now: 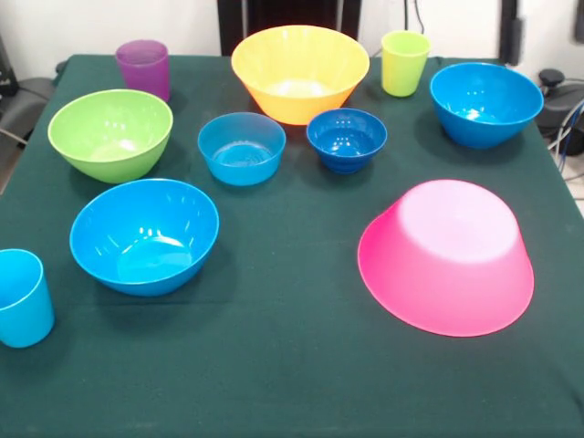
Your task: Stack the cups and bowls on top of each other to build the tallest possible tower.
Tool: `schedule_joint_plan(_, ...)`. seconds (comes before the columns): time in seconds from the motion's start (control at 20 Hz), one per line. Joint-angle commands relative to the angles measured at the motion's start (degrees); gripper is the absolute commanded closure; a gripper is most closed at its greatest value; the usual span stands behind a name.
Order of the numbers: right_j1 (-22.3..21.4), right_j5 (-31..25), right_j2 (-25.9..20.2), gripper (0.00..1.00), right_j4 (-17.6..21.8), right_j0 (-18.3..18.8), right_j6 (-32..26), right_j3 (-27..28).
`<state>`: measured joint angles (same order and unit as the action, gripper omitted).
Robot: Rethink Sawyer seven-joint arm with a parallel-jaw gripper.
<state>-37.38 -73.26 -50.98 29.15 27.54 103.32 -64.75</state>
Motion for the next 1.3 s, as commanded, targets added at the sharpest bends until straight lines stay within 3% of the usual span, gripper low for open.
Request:
schedule_joint_plan(0.05, -1.0, 11.9, 7.4, 0.00, -1.0, -2.5, 16.6, -16.7)
schedule_joint_plan(0.2, 0.6, 16.7, 7.0, 0.00, -1.9, -2.2, 16.9, -19.6)
schedule_joint_plan(0.45, 1.5, 21.5, 9.3, 0.00, -1.7, -4.8, 22.3, -21.0)
schedule_joint_plan(0.75, 2.4, 22.8, 12.4, 0.00, -3.3, -7.8, 23.8, -20.6)
schedule_joint_plan(0.8, 2.1, 23.7, 13.7, 1.00, -3.9, -8.6, 23.7, -20.6)
schedule_joint_plan(1.3, 2.8, 22.9, 16.9, 1.00, -5.2, -11.3, 23.3, -20.2)
